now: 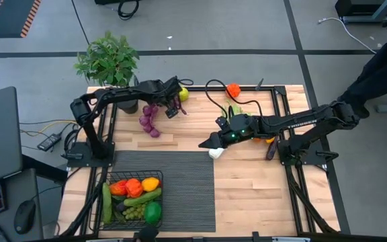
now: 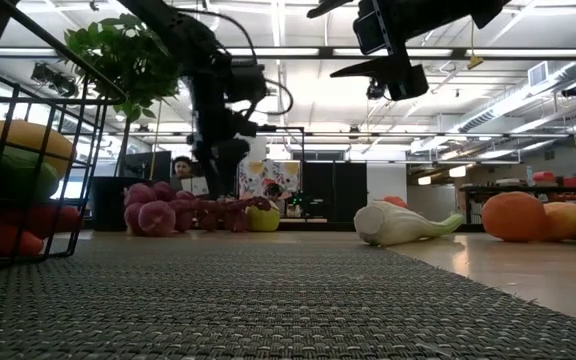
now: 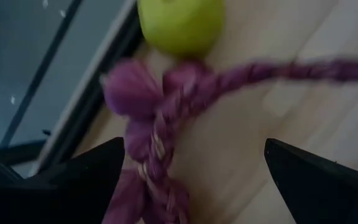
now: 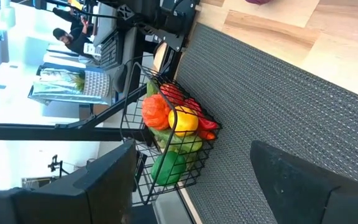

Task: Build produce basket
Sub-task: Put the purple garlic into the wire basket

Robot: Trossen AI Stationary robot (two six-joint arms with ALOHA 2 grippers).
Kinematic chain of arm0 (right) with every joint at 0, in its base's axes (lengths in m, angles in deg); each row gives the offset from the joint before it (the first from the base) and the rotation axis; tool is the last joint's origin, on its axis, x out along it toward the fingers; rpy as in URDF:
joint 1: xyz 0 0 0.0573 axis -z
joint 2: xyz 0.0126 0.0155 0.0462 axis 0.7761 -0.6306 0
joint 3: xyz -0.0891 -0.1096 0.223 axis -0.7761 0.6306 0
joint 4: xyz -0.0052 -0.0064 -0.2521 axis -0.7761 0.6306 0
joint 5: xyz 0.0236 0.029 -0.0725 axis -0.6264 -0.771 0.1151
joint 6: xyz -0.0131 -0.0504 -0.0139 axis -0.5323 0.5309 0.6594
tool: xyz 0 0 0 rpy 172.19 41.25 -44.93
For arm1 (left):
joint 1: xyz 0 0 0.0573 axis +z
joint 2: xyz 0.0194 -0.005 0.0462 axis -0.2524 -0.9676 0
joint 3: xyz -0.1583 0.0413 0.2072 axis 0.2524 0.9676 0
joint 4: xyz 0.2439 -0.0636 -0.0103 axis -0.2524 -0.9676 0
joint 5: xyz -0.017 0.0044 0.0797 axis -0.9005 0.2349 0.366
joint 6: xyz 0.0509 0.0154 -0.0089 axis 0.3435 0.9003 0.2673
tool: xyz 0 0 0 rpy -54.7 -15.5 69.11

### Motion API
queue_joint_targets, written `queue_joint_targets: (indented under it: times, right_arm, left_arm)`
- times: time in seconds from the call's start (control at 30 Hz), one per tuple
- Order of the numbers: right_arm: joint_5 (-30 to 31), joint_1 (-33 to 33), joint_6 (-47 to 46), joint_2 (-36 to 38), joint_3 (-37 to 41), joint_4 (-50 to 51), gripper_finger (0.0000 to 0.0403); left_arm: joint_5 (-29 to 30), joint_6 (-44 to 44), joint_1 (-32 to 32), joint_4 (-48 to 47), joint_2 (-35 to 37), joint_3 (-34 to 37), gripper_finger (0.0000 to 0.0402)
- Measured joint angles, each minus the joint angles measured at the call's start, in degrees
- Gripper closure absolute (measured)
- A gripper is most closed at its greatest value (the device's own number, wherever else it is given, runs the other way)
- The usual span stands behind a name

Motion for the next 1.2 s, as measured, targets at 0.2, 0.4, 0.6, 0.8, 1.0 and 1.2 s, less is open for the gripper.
queue_joint_targets:
  times: [0.2, 0.4, 0.6, 0.8, 1.0, 1.2]
  right_arm:
    - [-0.35, 0.0, 0.26, 0.0, 0.0, 0.02, 0.0085]
    - [-0.44, -0.28, 0.65, 0.0, 0.0, 0.02, 0.0085]
    - [-0.55, -0.28, 1.23, 0.0, 0.0, 0.02, 0.0085]
    - [-0.57, -0.31, 1.14, 0.0, 0.0, 0.02, 0.0085]
    - [-0.57, -0.35, 1.08, 0.0, 0.0, 0.0, 0.0085]
    - [-0.55, -0.35, 1.08, -0.02, 0.0, 0.0, 0.0085]
  left_arm:
    - [0.06, -0.15, 1.65, -0.29, -1.93, -2.31, 0.0008]
    - [0.18, 1.15, 1.98, -6.75, -4.1, -2.31, 0.0009]
    - [5.17, 3.41, 2.56, -5.67, -4.28, -2.31, 0.0009]
    - [6.76, 3.42, 4.32, -7.16, -4.71, -2.31, 0.0009]
    - [8.84, 3.75, 4.36, -8.37, -5.14, -2.33, 0.001]
    - [8.16, 2.94, 2.3, -11.67, -5.02, -2.33, 0.0015]
